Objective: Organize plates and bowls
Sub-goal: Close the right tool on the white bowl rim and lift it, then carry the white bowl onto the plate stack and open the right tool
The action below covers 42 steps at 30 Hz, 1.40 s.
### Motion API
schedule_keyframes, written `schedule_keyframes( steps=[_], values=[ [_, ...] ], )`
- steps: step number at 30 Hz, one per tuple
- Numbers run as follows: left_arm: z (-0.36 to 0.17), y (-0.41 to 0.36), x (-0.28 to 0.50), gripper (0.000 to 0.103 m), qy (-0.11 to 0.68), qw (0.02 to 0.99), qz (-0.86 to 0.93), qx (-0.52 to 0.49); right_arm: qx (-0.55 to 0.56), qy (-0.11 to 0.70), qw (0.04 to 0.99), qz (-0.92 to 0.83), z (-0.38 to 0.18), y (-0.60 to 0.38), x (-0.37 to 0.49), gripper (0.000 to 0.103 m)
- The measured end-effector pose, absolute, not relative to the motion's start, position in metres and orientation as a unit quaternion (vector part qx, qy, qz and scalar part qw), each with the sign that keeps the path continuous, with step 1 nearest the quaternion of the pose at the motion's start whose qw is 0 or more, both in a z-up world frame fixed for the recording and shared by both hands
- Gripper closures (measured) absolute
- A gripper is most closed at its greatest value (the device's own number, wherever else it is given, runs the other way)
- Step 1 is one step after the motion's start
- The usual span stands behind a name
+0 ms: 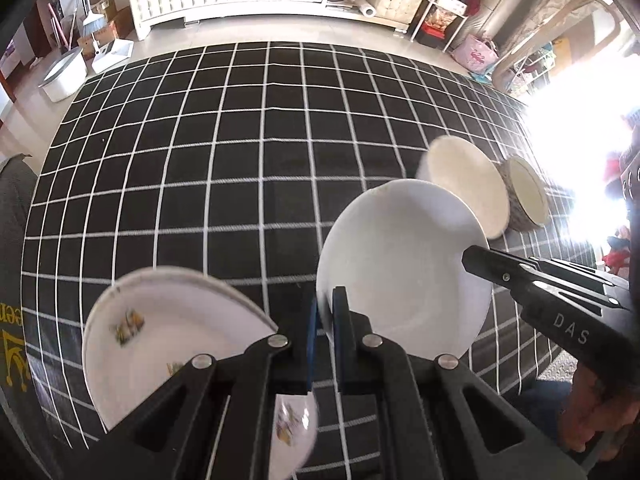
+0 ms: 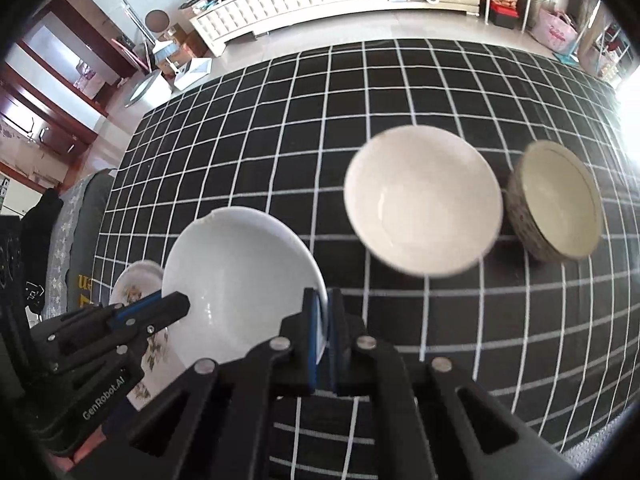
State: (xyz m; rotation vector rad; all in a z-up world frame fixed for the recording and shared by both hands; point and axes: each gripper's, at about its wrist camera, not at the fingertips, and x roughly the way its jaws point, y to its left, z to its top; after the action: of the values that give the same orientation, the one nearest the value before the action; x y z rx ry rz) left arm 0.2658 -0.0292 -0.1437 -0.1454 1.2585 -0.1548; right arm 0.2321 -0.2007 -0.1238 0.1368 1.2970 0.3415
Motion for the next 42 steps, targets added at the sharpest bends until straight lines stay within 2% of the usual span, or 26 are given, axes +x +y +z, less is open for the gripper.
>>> schedule_keyframes(
  steps=[15, 42],
  values=[
    [-0.141, -0.054, 0.212, 0.097, 0.589, 0.802, -0.081, -0.055, 0.072, 0.606, 0.78, 0.141, -0.123, -0.217, 0.182, 0.096],
    [-0.187, -0.069, 0.202, 0.098, 0.616, 0.782, -0.08, -0.062, 0.086, 0.637, 0.756, 0.12, -0.167, -0.227, 0.165, 0.096]
  ],
)
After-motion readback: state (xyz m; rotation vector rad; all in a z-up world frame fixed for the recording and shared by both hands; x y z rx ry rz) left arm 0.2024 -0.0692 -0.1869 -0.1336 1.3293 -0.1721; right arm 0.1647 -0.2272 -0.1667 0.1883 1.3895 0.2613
